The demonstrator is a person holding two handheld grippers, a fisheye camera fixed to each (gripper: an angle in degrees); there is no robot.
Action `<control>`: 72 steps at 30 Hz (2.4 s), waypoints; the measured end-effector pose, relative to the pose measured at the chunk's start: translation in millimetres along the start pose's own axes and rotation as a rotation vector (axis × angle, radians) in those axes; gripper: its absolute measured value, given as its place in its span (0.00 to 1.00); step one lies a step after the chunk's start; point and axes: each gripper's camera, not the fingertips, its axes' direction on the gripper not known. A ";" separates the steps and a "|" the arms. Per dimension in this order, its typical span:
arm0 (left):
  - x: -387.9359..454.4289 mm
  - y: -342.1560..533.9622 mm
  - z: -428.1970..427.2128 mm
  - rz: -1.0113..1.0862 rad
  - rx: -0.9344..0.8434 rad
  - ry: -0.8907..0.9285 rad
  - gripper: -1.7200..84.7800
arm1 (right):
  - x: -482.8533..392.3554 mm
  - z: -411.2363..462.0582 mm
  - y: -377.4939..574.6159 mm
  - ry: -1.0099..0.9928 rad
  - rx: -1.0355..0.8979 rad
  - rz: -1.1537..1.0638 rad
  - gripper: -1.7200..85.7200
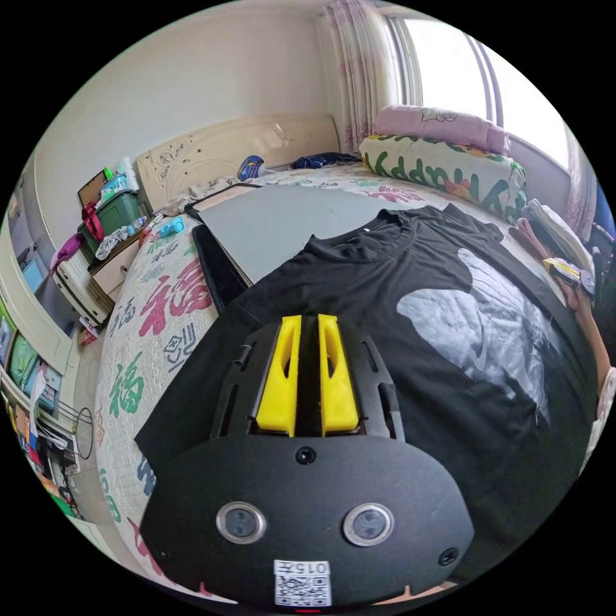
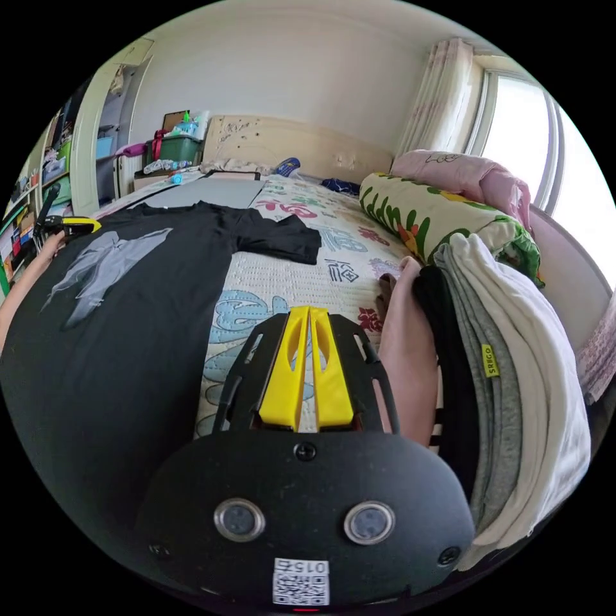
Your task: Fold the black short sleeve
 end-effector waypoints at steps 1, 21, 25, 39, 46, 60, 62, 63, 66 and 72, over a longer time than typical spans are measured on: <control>-0.8 1.2 0.6 0.000 0.002 0.002 0.08 | -2.1 0.5 -1.6 0.003 -0.013 -0.010 0.01; -42.2 25.0 -102.0 -0.205 0.116 0.453 0.09 | -41.3 -75.5 -50.8 -0.002 -0.140 -0.116 0.01; -17.4 93.9 -154.5 -0.189 0.208 0.244 0.09 | -57.5 -100.0 -63.4 0.046 -0.135 -0.139 0.01; -97.4 174.6 -58.1 -0.527 0.280 0.447 0.14 | -85.7 -259.3 -116.9 0.045 0.047 -0.272 0.02; -114.6 180.0 -50.3 -0.528 0.209 0.396 0.16 | -50.8 -305.4 -215.6 -0.230 -0.064 -0.129 0.12; -122.2 158.8 7.0 -0.542 -0.092 0.358 0.16 | 4.7 -267.7 -463.4 -0.859 -0.313 0.143 0.11; -124.3 158.1 6.1 -0.555 -0.084 0.370 0.16 | -1.0 -265.4 -487.4 -0.873 -0.344 0.109 0.10; -125.9 158.1 5.4 -0.562 -0.078 0.382 0.15 | 2.2 -269.3 -499.8 -0.900 -0.324 0.096 0.10; -127.3 156.6 4.0 -0.568 -0.078 0.400 0.14 | 25.8 -276.1 -519.1 -0.986 -0.291 0.160 0.07; -121.4 147.3 -6.1 -0.559 -0.097 0.363 0.12 | 68.4 -302.5 -563.9 -1.032 -0.280 0.241 0.03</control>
